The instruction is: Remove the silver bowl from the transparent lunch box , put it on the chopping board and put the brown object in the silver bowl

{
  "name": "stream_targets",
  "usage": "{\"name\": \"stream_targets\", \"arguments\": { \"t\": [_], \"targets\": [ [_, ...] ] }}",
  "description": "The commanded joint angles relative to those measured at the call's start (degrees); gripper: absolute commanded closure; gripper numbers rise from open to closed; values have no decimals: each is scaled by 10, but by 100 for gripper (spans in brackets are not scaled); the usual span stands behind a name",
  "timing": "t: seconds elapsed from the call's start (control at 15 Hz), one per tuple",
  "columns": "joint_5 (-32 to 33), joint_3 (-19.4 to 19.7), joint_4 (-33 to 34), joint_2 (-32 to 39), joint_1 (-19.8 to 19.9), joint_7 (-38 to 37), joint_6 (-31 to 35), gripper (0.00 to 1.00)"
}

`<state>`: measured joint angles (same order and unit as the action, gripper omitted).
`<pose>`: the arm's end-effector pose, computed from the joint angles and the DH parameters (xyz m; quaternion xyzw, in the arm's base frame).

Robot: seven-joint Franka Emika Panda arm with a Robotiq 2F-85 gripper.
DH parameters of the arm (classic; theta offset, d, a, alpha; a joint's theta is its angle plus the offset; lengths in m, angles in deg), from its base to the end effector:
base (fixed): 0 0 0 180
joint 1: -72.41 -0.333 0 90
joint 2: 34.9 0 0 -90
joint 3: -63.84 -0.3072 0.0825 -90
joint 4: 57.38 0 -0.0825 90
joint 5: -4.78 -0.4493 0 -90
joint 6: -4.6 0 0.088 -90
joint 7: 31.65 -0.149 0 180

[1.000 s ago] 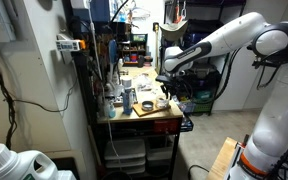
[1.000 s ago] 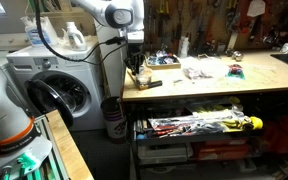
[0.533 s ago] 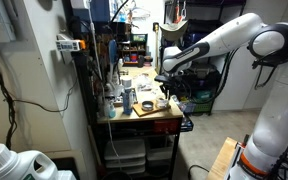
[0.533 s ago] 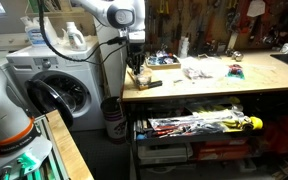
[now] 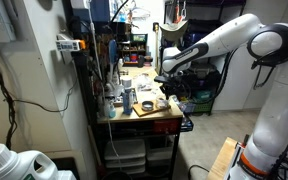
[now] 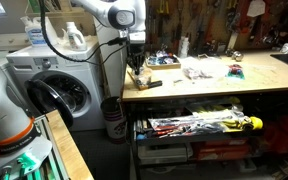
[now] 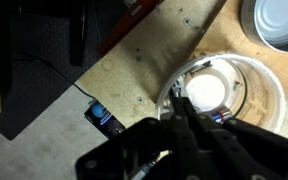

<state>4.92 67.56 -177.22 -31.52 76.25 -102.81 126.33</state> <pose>0.6003 -0.0799 0.3065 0.7735 -0.6336 -0.0094 0.0093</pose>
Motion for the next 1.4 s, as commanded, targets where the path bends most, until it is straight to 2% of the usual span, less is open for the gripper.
{"name": "stream_targets", "arguments": {
  "t": [0.0,0.33,0.8,1.33],
  "targets": [
    [-6,4,8,6,-2,6,-7,99],
    [15,3,17,-13,-4,-3,-12,99],
    [82,-23,91,-30,-25,11,-61,99],
    [90,-62,173,38,-65,155,-119,99]
  ]
}}
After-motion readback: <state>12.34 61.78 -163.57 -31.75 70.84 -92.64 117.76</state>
